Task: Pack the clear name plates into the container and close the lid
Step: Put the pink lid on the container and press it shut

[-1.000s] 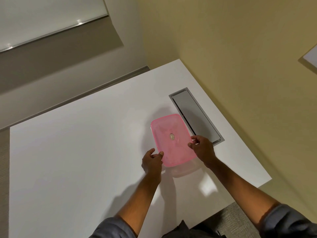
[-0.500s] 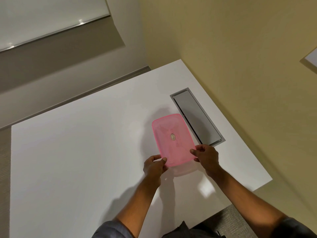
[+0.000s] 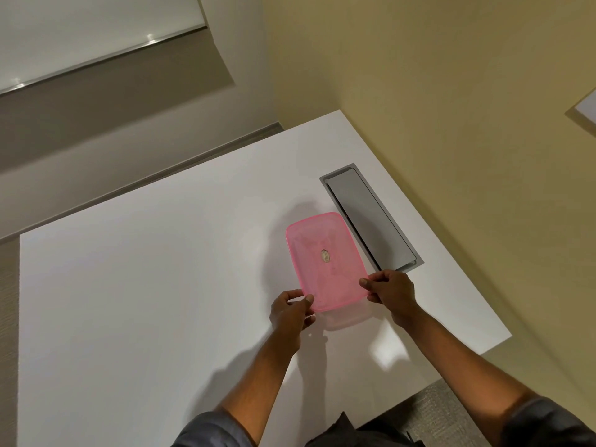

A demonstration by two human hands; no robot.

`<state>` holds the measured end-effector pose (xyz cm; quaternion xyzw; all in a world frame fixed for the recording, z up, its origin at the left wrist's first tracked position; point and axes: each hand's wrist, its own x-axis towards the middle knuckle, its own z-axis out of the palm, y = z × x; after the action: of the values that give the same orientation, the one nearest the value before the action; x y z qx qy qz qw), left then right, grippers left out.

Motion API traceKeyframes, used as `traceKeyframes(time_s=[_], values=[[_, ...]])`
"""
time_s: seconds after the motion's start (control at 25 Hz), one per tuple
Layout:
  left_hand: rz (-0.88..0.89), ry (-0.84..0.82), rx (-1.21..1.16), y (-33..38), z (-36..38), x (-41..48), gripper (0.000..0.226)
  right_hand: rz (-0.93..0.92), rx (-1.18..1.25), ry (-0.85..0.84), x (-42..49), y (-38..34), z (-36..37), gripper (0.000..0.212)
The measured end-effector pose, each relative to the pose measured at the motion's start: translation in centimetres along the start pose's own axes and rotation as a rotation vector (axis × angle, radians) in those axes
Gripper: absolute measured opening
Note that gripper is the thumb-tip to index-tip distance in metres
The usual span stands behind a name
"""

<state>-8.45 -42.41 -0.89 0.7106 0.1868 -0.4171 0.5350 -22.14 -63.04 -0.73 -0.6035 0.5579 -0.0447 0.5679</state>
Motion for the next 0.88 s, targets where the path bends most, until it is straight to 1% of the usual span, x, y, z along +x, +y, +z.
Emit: traceKeyframes(time_s=[0.12,0.16,0.28,0.44,0.56,0.64,0.8,0.88], values=[[0.012,-0.024,0.046,0.4,-0.1,0.5,0.035,-0.007,-0.028,-0.074,0.4,-0.4,-0.7,0.03],[0.028,-0.032,0.05,0.9,-0.1,0.8,0.038,-0.018,-0.058,-0.075,0.6,-0.6,-0.8,0.033],[0.136,-0.002,0.079,3.4,0.2,2.5,0.046,-0.081,-0.125,-0.016,2.2,-1.6,-0.3,0.04],[0.259,0.052,0.135,8.3,1.2,4.9,0.051,-0.19,-0.183,0.012,4.7,-4.9,1.7,0.04],[0.319,0.088,0.218,10.9,2.0,6.6,0.049,-0.265,-0.216,0.011,6.6,-7.8,3.3,0.041],[0.327,0.095,0.255,11.8,2.4,7.5,0.045,-0.306,-0.237,0.011,7.9,-9.3,4.2,0.04],[0.331,0.119,0.284,12.6,2.4,9.2,0.022,-0.363,-0.317,0.005,9.9,-11.2,5.3,0.036],[0.315,0.107,0.297,12.9,2.2,9.5,0.016,-0.36,-0.328,0.01,10.6,-11.6,5.4,0.028]])
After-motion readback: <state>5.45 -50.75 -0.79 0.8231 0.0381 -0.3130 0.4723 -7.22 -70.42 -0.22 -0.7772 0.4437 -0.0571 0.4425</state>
